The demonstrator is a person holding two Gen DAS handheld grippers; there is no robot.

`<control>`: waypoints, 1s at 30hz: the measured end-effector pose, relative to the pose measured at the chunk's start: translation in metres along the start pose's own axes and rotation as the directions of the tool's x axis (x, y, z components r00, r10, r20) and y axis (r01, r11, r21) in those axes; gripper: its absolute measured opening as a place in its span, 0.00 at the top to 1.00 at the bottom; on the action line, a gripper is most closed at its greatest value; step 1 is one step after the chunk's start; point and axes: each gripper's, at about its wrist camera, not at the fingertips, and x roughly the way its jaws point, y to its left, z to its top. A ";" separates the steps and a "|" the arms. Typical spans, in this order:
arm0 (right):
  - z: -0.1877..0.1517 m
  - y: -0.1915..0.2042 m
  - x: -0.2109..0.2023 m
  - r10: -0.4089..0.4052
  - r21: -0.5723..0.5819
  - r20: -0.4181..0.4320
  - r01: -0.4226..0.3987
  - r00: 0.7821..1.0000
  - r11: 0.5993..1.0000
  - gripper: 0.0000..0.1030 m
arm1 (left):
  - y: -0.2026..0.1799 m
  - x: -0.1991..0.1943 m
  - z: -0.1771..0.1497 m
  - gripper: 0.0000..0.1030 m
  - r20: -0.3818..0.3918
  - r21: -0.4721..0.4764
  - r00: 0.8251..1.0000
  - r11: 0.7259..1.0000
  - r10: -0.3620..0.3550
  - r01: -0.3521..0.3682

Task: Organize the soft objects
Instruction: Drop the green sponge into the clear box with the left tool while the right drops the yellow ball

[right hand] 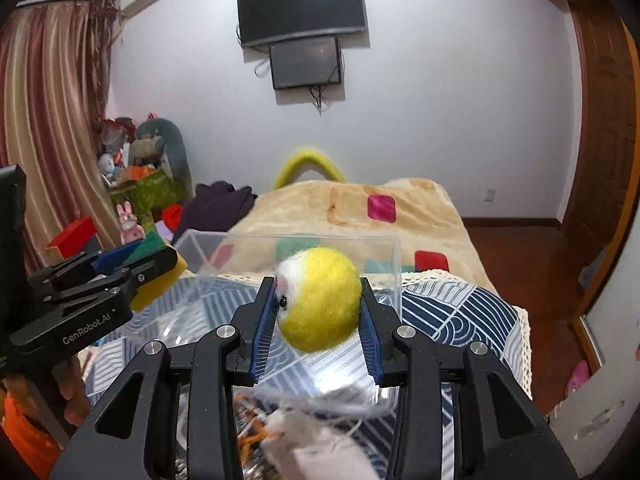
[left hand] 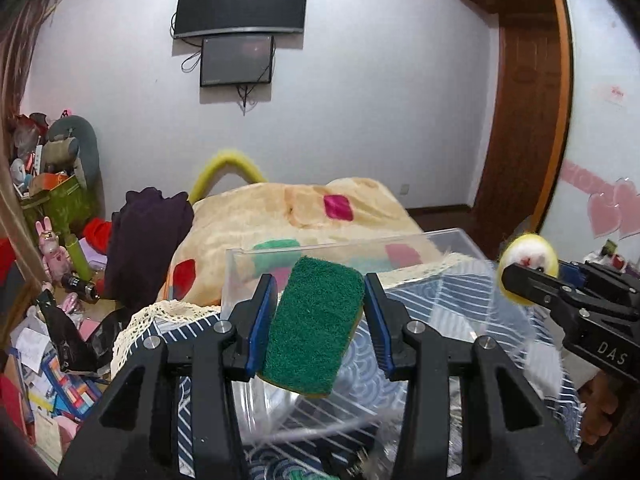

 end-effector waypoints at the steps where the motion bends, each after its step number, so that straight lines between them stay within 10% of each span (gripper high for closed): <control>1: 0.000 -0.001 0.010 0.009 -0.002 -0.033 -0.009 0.999 1.000 0.66 | -0.001 0.005 0.000 0.58 -0.014 0.005 1.000 1.000 -0.002 0.002; 14: -0.023 0.000 0.035 -0.017 -0.062 -0.162 0.007 0.987 0.998 0.60 | -0.011 0.035 -0.019 0.50 -0.119 0.036 0.993 0.999 -0.020 0.024; 17: -0.021 0.000 0.028 -0.023 -0.059 -0.139 0.015 0.990 0.998 0.41 | -0.012 0.025 -0.019 0.38 -0.090 0.032 0.996 0.999 -0.024 0.027; 30: -0.014 -0.004 -0.028 -0.019 -0.070 -0.006 0.018 1.000 0.997 0.35 | 0.006 -0.047 -0.017 0.04 0.069 0.039 0.997 0.999 -0.018 0.016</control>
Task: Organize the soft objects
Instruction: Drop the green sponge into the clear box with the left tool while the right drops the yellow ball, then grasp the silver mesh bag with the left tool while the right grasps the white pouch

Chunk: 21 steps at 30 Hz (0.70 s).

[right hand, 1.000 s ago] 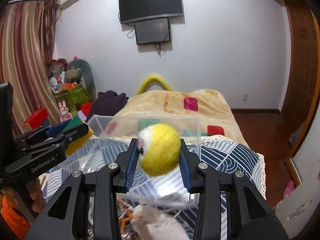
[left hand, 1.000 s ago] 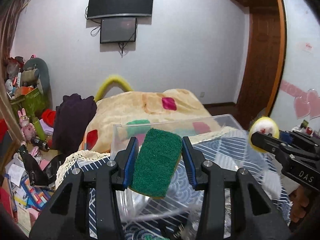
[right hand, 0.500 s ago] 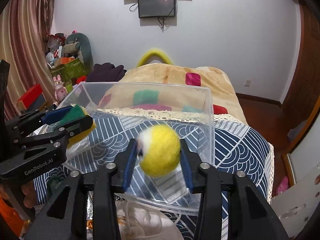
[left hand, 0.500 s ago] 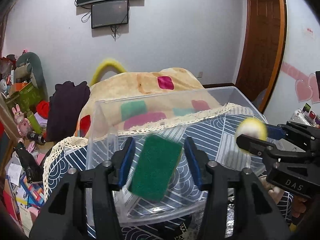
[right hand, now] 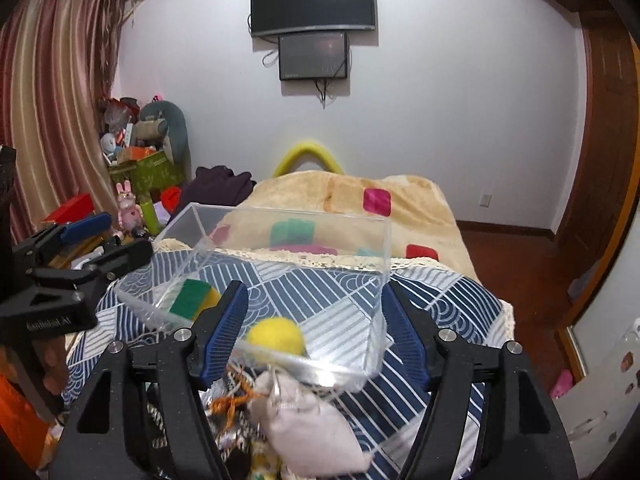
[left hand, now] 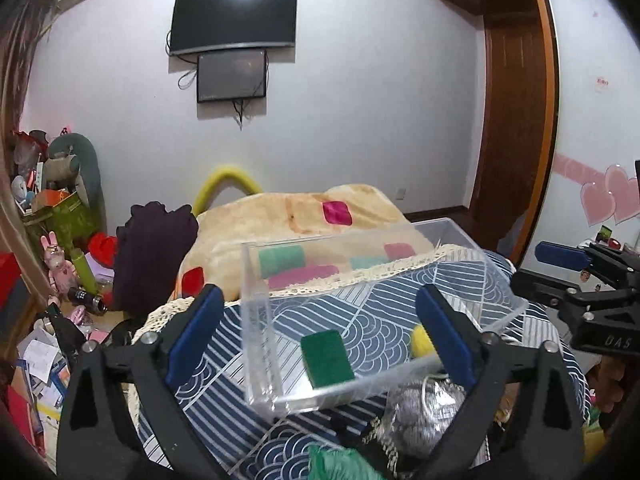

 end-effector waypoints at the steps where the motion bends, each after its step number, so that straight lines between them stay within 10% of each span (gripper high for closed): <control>1: -0.002 0.000 -0.004 -0.001 -0.004 0.004 0.001 1.000 1.000 0.35 | 0.001 -0.006 -0.003 0.03 0.006 0.001 1.000 1.000 0.007 -0.007; 21: -0.071 -0.001 0.013 0.045 0.016 -0.144 -0.044 0.989 0.999 0.35 | -0.038 0.008 -0.080 0.02 -0.180 0.050 0.979 0.993 -0.098 0.109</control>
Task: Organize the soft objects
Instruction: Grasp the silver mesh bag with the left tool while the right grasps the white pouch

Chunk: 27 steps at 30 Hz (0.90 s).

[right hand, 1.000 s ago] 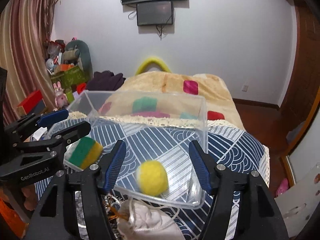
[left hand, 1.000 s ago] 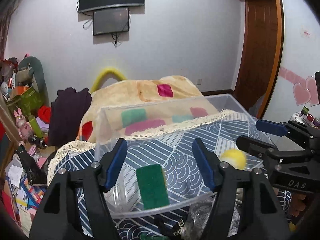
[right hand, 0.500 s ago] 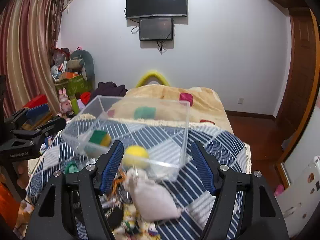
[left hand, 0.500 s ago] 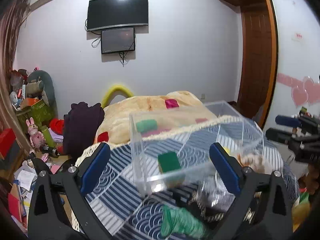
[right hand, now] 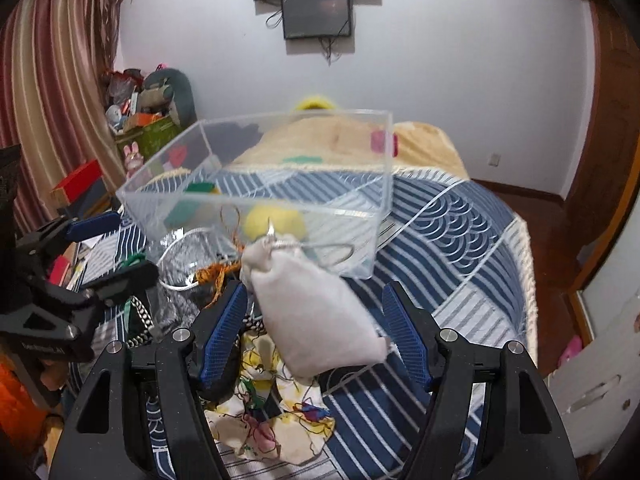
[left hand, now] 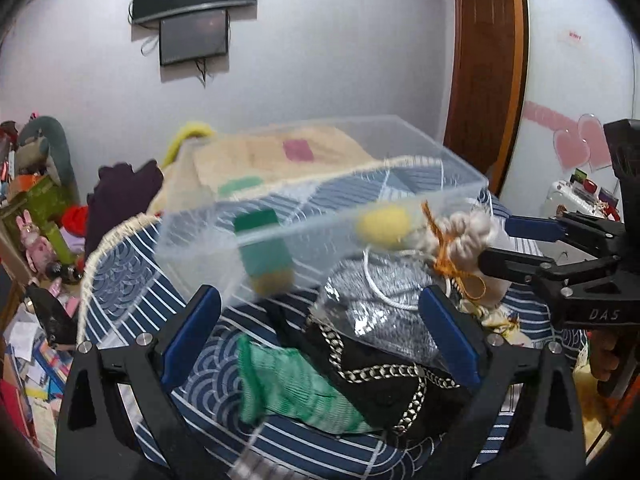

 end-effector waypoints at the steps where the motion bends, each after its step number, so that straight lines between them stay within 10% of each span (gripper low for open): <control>1: -0.002 0.001 0.005 0.007 0.000 -0.012 -0.007 1.000 1.000 0.35 | -0.001 0.003 -0.002 0.02 -0.010 -0.004 1.000 1.000 -0.006 0.006; 3: -0.007 0.001 0.014 0.023 0.007 -0.039 -0.023 0.999 1.000 0.36 | -0.002 0.008 -0.005 0.02 -0.031 -0.013 0.999 1.000 -0.029 0.029; 7: -0.011 0.005 0.021 0.027 -0.014 -0.057 -0.028 0.998 1.000 0.80 | -0.011 0.012 -0.009 0.02 -0.051 0.003 0.998 0.999 -0.049 0.049; 22: 0.001 -0.013 -0.057 -0.015 0.048 0.197 0.006 0.980 0.999 0.85 | -0.022 0.039 0.006 0.03 -0.065 -0.017 0.996 0.998 -0.068 0.067; 27: 0.004 -0.009 -0.048 -0.009 0.041 0.180 0.001 0.984 0.999 0.85 | -0.026 0.037 0.004 0.40 -0.043 0.001 0.994 0.995 -0.103 0.103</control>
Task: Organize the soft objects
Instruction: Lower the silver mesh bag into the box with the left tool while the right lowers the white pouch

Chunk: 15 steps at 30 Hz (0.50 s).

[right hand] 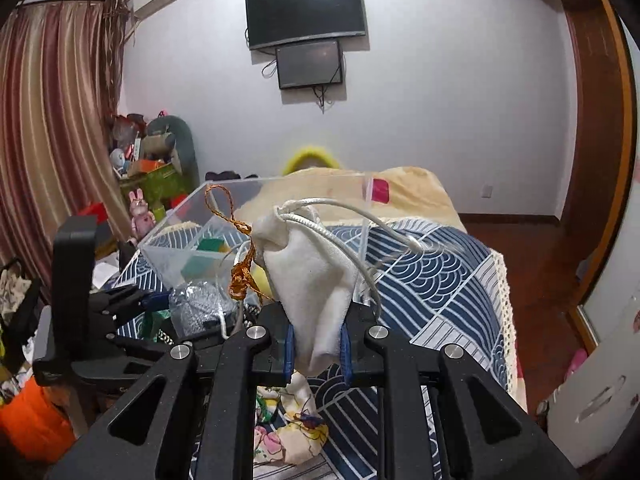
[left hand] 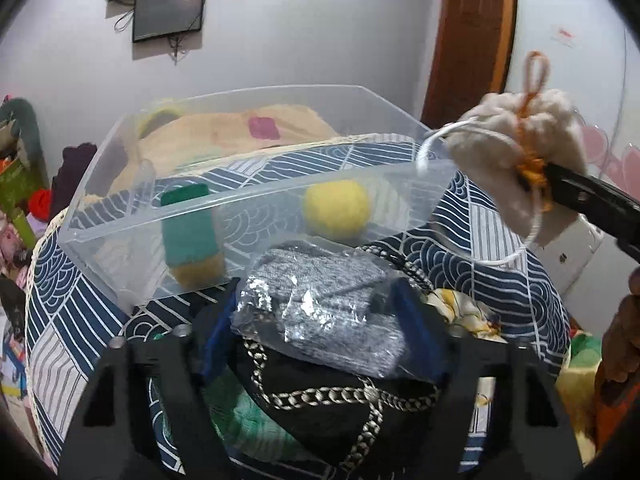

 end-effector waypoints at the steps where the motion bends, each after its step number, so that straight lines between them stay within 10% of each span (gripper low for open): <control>1: 0.000 0.001 0.003 0.002 0.000 -0.007 -0.002 1.000 1.000 0.85 | 0.000 -0.002 -0.002 0.45 0.007 0.008 1.000 1.000 -0.002 0.002; 15: 0.012 0.005 0.004 0.009 0.012 -0.012 -0.009 1.000 1.000 0.85 | 0.009 -0.069 -0.004 0.55 0.164 -0.008 0.986 1.000 0.014 -0.013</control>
